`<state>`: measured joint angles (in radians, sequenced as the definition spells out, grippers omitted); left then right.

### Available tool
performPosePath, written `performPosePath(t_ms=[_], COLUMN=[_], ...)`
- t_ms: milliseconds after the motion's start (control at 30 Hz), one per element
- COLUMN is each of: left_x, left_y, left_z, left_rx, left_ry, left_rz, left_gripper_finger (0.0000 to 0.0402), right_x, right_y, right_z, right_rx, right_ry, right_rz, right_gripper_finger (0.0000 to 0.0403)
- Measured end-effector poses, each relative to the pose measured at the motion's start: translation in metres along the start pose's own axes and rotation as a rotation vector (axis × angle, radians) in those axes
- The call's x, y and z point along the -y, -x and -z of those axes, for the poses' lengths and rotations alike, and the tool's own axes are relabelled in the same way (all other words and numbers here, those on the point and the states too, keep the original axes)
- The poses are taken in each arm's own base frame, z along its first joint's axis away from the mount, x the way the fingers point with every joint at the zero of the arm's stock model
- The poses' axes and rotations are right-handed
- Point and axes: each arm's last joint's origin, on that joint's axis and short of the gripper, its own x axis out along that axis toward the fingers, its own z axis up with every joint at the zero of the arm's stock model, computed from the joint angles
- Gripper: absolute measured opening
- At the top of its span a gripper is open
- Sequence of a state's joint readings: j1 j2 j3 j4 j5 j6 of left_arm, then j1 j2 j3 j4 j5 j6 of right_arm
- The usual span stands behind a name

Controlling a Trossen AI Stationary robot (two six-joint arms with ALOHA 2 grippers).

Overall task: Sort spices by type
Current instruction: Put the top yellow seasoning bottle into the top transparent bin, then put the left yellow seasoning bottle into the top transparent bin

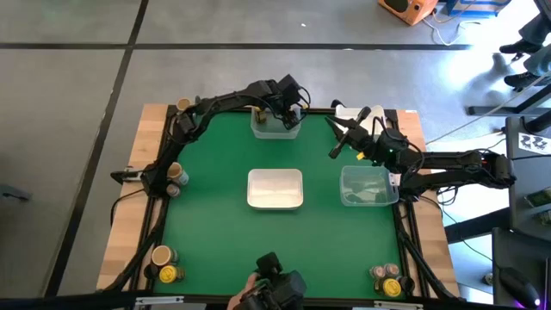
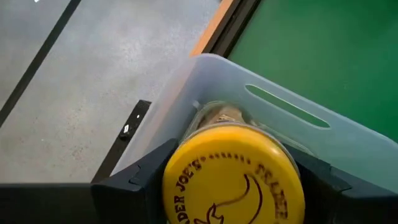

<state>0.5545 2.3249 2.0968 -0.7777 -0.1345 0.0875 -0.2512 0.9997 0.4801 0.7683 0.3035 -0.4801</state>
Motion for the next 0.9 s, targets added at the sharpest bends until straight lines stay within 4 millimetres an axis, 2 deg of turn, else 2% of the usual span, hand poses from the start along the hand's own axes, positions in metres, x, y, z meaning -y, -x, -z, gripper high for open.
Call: performPosePath(t_ms=[233, 400, 600, 900], left_x=[0.001, 0.0, -0.007, -0.011], left_y=[0.001, 0.021, 0.079, 0.18], left_z=[-0.001, -0.004, -0.004, 0.017], left_rx=[0.01, -0.013, -0.052, -0.135], left_ry=[0.007, -0.007, -0.033, -0.052], left_rz=[-0.01, -0.014, -0.016, 0.001], left_gripper_finger=[0.0277, 0.0282, 0.0282, 0.0282], right_x=[0.0, 0.0, 0.0, 0.0], right_y=[0.0, 0.0, 0.0, 0.0], right_z=[0.0, 0.0, 0.0, 0.0], right_rx=[0.0, -0.001, 0.0, 0.0], right_ry=[0.0, 0.001, 0.0, 0.0], right_rz=[0.0, 0.0, -0.001, -0.001], right_gripper_finger=[0.0039, 0.0039, 0.0039, 0.0039])
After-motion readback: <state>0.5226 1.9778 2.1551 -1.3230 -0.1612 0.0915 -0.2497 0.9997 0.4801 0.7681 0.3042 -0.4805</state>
